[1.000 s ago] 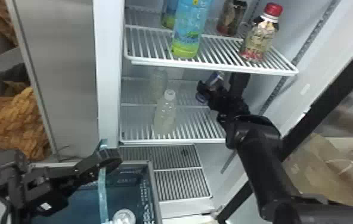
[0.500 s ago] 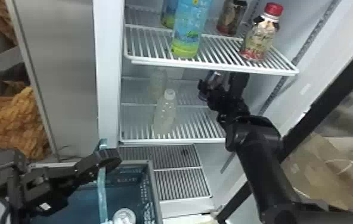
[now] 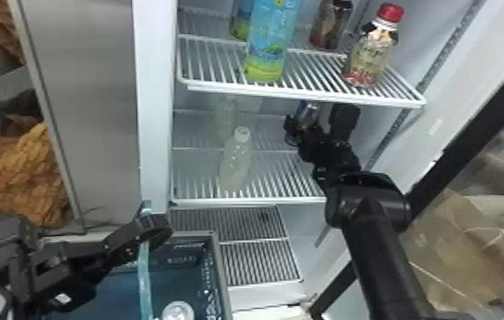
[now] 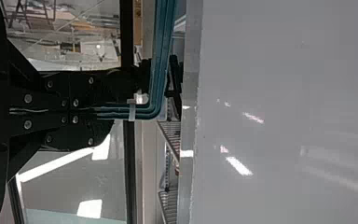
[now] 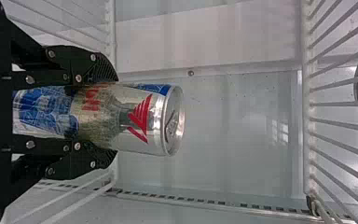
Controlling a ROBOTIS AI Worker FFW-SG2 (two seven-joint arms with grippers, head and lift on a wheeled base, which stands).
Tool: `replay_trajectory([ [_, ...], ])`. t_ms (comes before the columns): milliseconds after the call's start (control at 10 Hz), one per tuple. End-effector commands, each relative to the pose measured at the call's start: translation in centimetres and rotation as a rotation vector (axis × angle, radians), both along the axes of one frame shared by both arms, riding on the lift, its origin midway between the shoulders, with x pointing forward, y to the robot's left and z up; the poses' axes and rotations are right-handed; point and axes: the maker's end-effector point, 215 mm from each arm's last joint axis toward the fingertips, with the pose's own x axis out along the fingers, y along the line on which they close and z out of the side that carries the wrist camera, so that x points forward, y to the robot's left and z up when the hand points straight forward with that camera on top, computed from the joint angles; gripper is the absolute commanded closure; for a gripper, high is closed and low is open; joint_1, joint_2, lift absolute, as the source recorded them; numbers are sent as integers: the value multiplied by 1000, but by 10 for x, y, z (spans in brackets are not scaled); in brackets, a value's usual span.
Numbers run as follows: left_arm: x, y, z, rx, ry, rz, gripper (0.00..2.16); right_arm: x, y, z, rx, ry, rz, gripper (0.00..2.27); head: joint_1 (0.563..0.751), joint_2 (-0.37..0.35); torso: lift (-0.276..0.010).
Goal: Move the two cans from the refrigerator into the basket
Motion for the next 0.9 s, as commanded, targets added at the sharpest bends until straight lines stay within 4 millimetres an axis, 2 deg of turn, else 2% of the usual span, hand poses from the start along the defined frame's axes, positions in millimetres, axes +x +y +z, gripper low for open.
replay_trajectory([
  [0,-2,1,-2,1,4,0,1199,-10,2,0,-5,2,4,1274,694,-295,-218],
  [400,-3,2,-2,-11,8,3,1199,-36,17,8,-18,-11,34,1276,695,-293,-218],
  [800,-5,5,-3,-14,12,6,1199,-69,38,-6,2,26,81,1276,695,-284,-218],
])
